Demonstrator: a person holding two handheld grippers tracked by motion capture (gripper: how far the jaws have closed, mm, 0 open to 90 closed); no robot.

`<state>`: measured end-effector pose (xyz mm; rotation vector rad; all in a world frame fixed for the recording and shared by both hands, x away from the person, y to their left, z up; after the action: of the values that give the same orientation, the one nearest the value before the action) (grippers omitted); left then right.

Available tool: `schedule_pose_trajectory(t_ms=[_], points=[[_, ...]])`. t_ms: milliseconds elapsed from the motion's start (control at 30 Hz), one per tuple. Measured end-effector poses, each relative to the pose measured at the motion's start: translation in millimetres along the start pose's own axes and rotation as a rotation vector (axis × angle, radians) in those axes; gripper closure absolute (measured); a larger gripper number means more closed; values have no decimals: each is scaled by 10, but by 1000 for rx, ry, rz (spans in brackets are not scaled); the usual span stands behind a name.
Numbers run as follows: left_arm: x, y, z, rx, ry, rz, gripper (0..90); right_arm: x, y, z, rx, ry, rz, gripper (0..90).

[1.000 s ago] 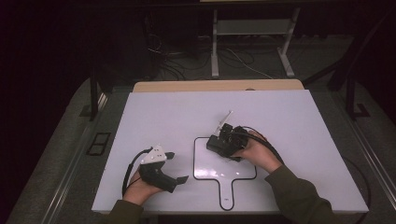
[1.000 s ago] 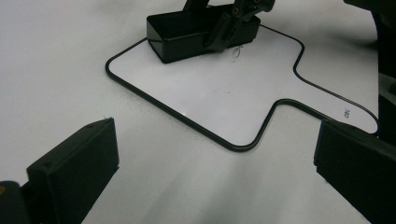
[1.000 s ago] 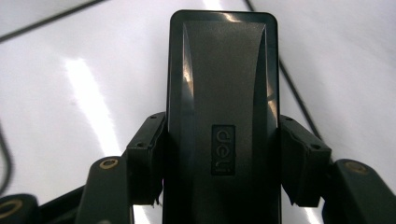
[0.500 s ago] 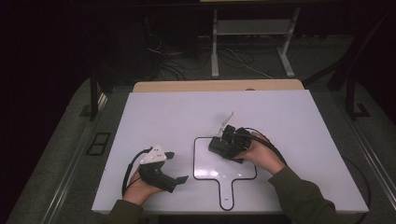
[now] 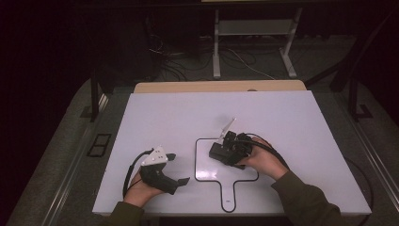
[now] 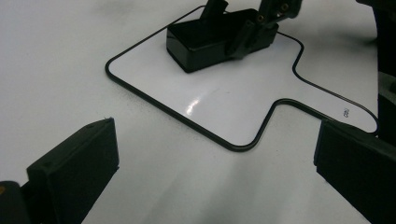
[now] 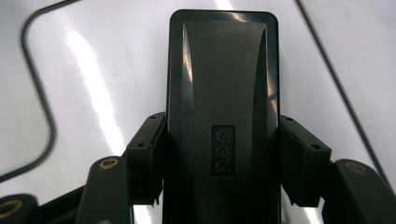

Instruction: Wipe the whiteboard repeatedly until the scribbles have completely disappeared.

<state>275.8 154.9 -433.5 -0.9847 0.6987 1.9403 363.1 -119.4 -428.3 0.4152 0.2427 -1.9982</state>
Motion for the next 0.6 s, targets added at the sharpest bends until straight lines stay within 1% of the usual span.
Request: schedule_pose_trajectory(t_ms=[33, 100, 133, 200, 267, 300, 333, 367, 433, 467, 533, 567, 600], points=[[0, 0, -1, 0, 1, 2, 0, 9, 32, 2, 10, -2, -6, 388], [0, -2, -1, 0, 0, 1, 0, 28, 101, 5, 12, 2, -11, 388], [0, -2, -2, 0, 0, 1, 0, 34, 121, 8, 11, 4, -31, 388], [0, -1, 0, 0, -1, 0, 0, 53, 190, 15, 32, 1, -40, 388], [0, 0, -1, 0, -1, 0, 0, 71, 243, 19, 40, 1, -60, 388], [-1, -1, -2, 0, 0, 1, 0, 75, 246, 21, 33, 2, -76, 388], [0, -1, -2, 0, 0, 1, 0, 74, 240, 22, 33, 2, -70, 388], [0, -2, -1, 1, 0, 1, 0, 71, 230, 20, 44, -3, -59, 388], [0, -5, -2, 1, 0, 2, 0, 60, 174, 21, 29, -9, -45, 388], [1, -4, -2, 0, 0, 5, 0, 56, 149, 20, 25, -11, -30, 388], [0, -4, 0, 1, -1, 1, 0, 42, 82, 19, 7, -12, -27, 388], [0, -1, 0, 1, 0, 1, 0, 41, 63, 15, 15, -12, -11, 388], [-2, 1, 0, 1, 2, 2, 0, 35, 33, 13, 11, -11, -10, 388]])
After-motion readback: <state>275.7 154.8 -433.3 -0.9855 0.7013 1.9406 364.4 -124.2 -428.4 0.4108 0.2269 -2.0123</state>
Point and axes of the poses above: each handheld gripper's, and its own axes: z roughly backward along the jaws, x roughly out of its underside, y roughly to its right, the point moved 1 cm from there along -z, roughly forward along the jaws, and after that the axes turned 1 degree about -z, right-handed, at the moved point
